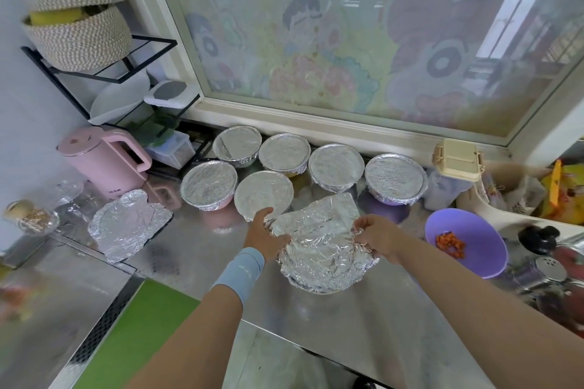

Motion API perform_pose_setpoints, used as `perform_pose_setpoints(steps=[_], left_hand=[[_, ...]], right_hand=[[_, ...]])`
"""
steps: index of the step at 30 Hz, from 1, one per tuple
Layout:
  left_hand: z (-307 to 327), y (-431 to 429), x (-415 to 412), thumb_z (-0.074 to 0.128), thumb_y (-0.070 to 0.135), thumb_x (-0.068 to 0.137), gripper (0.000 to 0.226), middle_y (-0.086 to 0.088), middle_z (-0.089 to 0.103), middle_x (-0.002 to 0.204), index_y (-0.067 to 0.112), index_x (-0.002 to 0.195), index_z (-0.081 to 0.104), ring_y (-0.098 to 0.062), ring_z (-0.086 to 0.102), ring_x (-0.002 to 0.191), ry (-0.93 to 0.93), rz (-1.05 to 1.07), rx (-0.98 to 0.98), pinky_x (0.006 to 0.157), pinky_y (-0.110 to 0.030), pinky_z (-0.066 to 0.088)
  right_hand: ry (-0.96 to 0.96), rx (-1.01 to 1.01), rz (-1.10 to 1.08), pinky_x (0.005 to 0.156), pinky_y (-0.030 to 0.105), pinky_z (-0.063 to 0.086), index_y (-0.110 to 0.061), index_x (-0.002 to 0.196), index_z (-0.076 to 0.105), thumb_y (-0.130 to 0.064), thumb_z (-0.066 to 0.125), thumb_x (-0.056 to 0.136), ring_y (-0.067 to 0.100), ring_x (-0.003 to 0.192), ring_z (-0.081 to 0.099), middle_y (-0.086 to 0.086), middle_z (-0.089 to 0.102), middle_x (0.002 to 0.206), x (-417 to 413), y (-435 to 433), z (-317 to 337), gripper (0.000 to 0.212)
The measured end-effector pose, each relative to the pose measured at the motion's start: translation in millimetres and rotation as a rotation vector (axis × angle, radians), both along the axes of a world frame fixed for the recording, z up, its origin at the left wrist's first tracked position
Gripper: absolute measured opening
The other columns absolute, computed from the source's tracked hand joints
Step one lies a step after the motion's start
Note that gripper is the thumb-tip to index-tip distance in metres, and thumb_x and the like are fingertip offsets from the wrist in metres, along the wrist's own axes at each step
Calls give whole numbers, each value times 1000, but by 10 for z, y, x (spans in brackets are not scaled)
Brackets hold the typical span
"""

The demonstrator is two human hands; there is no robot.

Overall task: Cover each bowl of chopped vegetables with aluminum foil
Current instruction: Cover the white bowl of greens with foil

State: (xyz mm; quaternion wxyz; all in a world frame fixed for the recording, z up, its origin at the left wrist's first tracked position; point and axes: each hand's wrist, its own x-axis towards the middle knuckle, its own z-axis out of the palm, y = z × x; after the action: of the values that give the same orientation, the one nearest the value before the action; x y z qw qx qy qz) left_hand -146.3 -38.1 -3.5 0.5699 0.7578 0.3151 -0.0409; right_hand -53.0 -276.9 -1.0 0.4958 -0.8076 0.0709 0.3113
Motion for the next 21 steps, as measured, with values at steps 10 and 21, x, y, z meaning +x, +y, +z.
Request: perform_pose_setpoints(steps=[10, 21], left_hand=[[-226, -342, -52, 67, 23, 85, 53, -1, 29, 146, 28, 134, 48, -25, 28, 137, -12, -296, 936, 113, -37, 24], [-550, -539, 36, 24, 31, 105, 58, 0, -5, 165, 16, 157, 3, -17, -5, 151, 70, -729, 917, 122, -35, 1]], right_hand=[[-200, -217, 142, 60, 26, 52, -38, 121, 49, -7, 69, 83, 17, 78, 62, 2, 61, 105, -221, 130, -410, 53], [-308, -482, 257, 92, 37, 46, -35, 134, 41, -13, 54, 88, 33, 108, 57, 8, 45, 124, -299, 137, -492, 52]])
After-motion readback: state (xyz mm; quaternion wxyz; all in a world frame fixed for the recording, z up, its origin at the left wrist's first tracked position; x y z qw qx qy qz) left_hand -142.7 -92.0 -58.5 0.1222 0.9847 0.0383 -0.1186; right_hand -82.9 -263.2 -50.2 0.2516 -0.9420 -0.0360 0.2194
